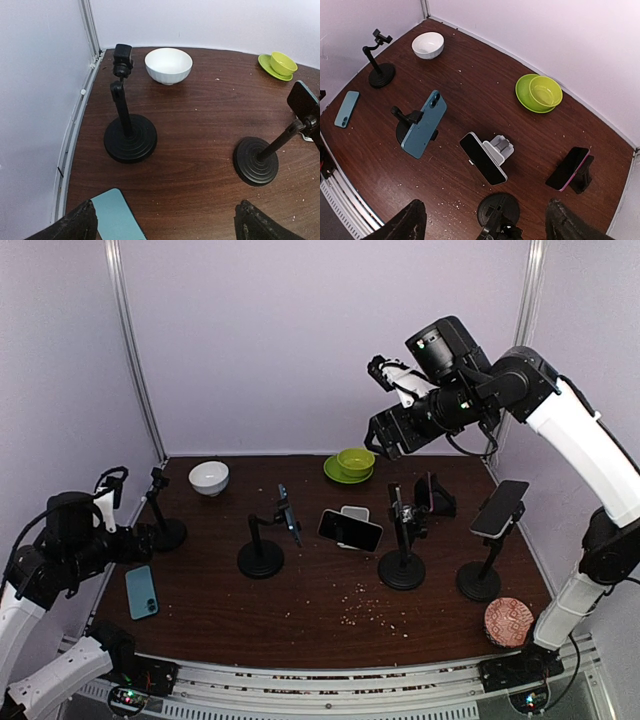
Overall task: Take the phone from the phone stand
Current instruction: Pick up the phone stand with the phone from the center of the board.
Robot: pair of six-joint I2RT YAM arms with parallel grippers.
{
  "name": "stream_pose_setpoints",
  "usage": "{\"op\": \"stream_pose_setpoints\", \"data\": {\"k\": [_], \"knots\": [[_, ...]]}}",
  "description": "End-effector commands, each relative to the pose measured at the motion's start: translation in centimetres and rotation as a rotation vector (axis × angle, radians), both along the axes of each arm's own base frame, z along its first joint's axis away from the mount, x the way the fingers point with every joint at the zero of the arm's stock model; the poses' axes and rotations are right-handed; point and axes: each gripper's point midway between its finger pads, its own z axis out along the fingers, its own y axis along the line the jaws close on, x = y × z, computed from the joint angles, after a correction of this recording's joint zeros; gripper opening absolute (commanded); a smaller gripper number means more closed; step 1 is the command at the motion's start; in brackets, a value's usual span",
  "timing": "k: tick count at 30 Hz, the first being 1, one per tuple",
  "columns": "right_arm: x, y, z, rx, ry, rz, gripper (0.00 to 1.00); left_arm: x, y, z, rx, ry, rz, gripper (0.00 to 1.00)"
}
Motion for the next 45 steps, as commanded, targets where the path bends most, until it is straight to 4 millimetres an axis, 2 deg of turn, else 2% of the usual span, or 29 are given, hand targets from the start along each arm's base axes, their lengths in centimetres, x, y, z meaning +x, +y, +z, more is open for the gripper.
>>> {"op": "stream_pose_setpoints", "data": {"k": [1, 8, 19, 24, 31, 36, 45], "knots": [[-0.2, -2.2, -1.4, 0.013, 0.090, -0.158, 0.82, 0.2, -0.5, 1.5, -0.014, -0.063, -0.037, 0.98], [-0.9, -3.9, -3.1, 0.042, 0.231, -0.258, 0.79, -0.3, -2.1, 1.4, -0.041, -0.103, -0.142, 0.98], [-1.0, -3.4, -7.1, -0.054, 0.401, -0.349, 0.70, -0.4, -2.8, 1.3, -0.047, -0.110, -0.184, 0.98], [-0.6, -3.9, -7.6, -0.094, 0.392, -0.389, 0.63, -0.4, -2.6, 1.2, -0.047, -0.111, -0.175, 0.98], [-0.6, -3.6, -8.8, -0.131, 0.421, -0.387, 0.48, -0.5, -2.4, 1.1, -0.046, -0.114, -0.161, 0.98], [-0.5, -3.6, -9.1, -0.154, 0.414, -0.392, 0.41, -0.5, -2.4, 1.2, -0.047, -0.117, -0.161, 0.98], [-0.6, -2.7, -9.7, -0.164, 0.413, -0.381, 0.34, -0.5, -2.2, 1.2, -0.048, -0.119, -0.151, 0.98]]}}
